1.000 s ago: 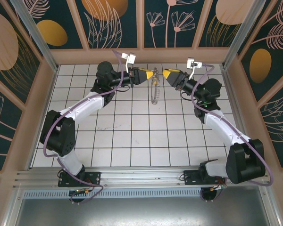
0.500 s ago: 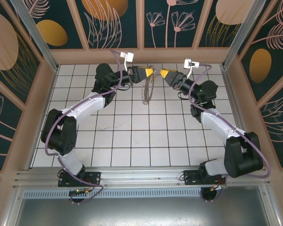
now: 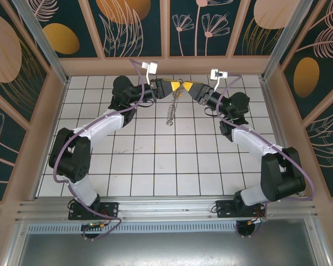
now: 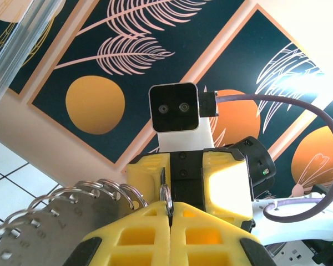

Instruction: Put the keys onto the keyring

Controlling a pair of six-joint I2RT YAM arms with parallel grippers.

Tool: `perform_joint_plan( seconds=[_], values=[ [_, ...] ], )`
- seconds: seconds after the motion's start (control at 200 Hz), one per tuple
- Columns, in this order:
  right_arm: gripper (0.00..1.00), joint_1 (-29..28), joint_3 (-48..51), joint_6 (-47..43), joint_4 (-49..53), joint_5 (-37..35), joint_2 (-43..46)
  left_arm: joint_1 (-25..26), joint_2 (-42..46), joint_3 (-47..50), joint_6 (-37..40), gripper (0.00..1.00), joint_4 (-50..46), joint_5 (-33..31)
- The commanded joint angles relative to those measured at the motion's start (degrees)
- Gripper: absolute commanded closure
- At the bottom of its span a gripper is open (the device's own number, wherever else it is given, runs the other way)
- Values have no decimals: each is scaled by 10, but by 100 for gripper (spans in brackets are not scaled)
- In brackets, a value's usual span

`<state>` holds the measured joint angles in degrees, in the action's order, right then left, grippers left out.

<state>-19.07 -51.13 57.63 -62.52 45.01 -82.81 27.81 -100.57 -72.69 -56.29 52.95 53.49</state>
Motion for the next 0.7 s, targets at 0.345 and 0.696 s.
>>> perform_joint_plan(
  seconds=[0.345, 0.696],
  values=[
    [66, -11, -28, 6, -39, 5, -19, 1, -1, 2, -9, 100, 44, 3],
    [85, -12, -32, 8, -41, 13, -29, 1, -4, 2, -12, 100, 47, 3]
  ],
)
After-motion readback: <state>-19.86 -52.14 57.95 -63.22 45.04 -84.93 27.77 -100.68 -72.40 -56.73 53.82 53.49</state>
